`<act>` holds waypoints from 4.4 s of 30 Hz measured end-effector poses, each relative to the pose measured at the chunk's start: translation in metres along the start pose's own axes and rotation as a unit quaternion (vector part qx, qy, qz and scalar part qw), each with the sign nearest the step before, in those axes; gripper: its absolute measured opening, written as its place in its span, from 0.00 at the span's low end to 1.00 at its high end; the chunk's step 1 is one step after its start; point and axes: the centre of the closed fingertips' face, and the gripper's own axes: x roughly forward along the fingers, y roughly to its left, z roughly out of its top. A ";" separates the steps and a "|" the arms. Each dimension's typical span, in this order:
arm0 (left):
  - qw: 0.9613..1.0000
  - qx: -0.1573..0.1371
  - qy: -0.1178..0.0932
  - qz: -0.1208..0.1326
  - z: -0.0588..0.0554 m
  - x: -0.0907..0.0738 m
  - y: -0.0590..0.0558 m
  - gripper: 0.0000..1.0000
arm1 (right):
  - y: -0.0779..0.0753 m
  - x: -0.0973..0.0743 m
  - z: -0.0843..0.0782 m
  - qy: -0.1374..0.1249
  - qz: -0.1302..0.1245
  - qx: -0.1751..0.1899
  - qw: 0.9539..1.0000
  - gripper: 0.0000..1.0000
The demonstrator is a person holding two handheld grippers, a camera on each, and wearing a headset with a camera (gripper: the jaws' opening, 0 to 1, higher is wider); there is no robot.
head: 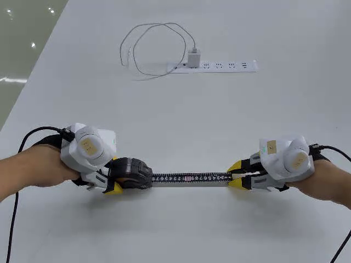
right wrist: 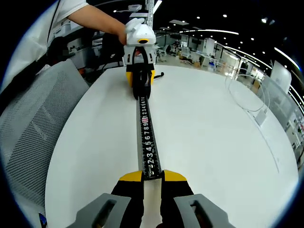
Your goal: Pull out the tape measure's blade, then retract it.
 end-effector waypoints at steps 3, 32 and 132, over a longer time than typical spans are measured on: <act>1.000 0.000 0.001 0.000 0.000 0.000 0.000 0.29 | 0.000 -0.003 -0.004 0.003 -0.001 0.002 1.000 0.08; 1.000 0.003 0.004 -0.002 -0.001 0.001 0.000 0.29 | -0.005 -0.029 -0.032 0.037 -0.010 0.007 0.999 0.08; 1.000 -0.010 -0.018 0.017 0.004 -0.003 -0.001 0.41 | -0.005 -0.040 -0.044 0.099 0.010 0.021 0.995 0.22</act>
